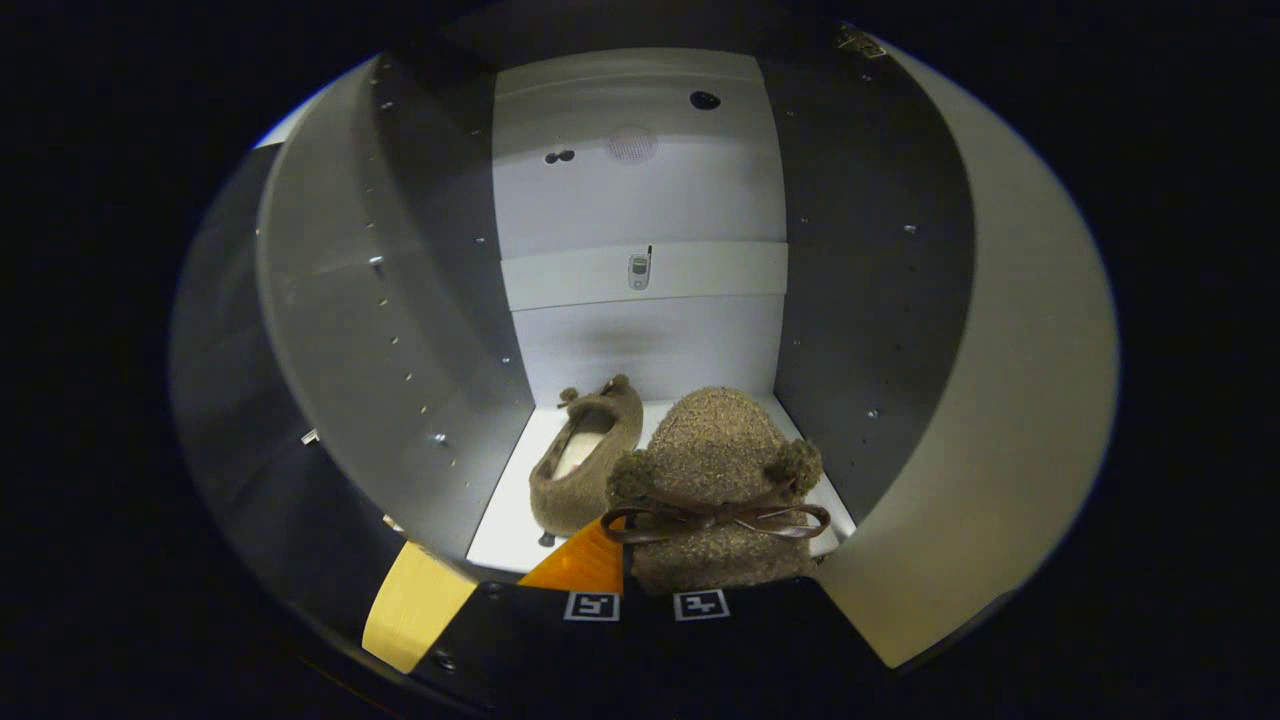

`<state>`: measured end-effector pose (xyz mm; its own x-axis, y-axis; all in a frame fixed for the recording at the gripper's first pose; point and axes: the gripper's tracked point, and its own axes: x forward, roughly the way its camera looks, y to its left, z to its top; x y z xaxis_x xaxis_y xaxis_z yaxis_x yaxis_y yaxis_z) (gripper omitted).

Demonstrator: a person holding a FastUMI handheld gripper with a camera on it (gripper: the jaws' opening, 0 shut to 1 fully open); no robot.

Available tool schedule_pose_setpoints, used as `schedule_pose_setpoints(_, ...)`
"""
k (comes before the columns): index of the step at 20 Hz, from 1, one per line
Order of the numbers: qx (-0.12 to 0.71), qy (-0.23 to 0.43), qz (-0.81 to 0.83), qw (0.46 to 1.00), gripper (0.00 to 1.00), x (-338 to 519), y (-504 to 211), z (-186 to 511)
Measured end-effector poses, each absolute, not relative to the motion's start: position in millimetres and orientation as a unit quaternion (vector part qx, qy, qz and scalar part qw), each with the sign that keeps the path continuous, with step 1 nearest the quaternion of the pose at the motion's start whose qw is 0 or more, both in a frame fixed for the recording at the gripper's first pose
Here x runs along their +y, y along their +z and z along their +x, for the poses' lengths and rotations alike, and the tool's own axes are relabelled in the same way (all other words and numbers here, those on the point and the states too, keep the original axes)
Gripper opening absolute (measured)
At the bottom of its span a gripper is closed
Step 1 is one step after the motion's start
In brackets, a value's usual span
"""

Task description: Open the shoe cabinet door, grab the shoes and put them into the shoe cabinet, then close the shoe cabinet door.

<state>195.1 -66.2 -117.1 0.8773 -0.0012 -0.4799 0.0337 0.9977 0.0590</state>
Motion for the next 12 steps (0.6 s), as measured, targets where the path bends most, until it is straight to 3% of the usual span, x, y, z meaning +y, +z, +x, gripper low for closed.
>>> schedule_pose_setpoints(6,0.269,-0.015,0.028,0.963,0.05,-81.4,-120.2,281.4)
schedule_pose_setpoints(12,0.318,-0.024,0.016,0.948,0.05,-88.6,-175.4,336.4)
